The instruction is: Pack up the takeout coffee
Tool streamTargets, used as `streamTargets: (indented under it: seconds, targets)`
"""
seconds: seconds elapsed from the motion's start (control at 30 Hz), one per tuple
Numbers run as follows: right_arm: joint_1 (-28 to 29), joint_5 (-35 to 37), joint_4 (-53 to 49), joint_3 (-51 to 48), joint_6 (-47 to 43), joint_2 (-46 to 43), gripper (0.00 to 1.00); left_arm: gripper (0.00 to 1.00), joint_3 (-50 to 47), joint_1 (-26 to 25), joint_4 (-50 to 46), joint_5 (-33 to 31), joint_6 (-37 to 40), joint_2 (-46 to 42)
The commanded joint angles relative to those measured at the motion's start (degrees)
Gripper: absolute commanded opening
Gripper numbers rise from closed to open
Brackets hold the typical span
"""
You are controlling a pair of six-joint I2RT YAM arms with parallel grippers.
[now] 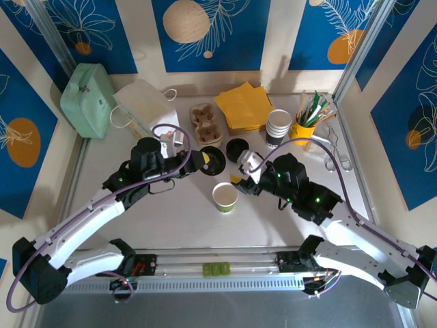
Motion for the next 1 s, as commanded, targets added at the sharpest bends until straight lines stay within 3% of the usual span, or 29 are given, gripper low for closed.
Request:
streamTargets:
  seconds: [0.0, 0.17, 0.37, 0.7, 0.97]
  targets:
    - [1.1, -1.2, 5.6, -2.6, -15.2, -3.9, 0.60, 0.29, 0.9, 0.5, 0.5, 3.3, -3.4, 1.0]
    - [4.2, -2.1, 13.9, -8.5, -24.9, -7.9, 0.59, 0.29, 1.2, 0.5, -0.3, 4.8, -6.5, 2.1]
    - [7.1, 3.3, 18.4, -9.8, -30.0, -5.8, 0.57, 0.31, -0.8, 0.5, 8.7, 11.3, -12.1, 5.7]
    - [9.1, 7.2, 20.2, -9.0, -32.4, -3.2, 0.48, 0.29, -1.0, 0.5, 6.7, 10.2, -12.2, 5.6]
    - [9.7, 7.6, 20.0, -9.7, -32.6, -1.9, 0.47, 0.29, -1.2, 0.5, 6.0, 9.5, -12.4, 5.4]
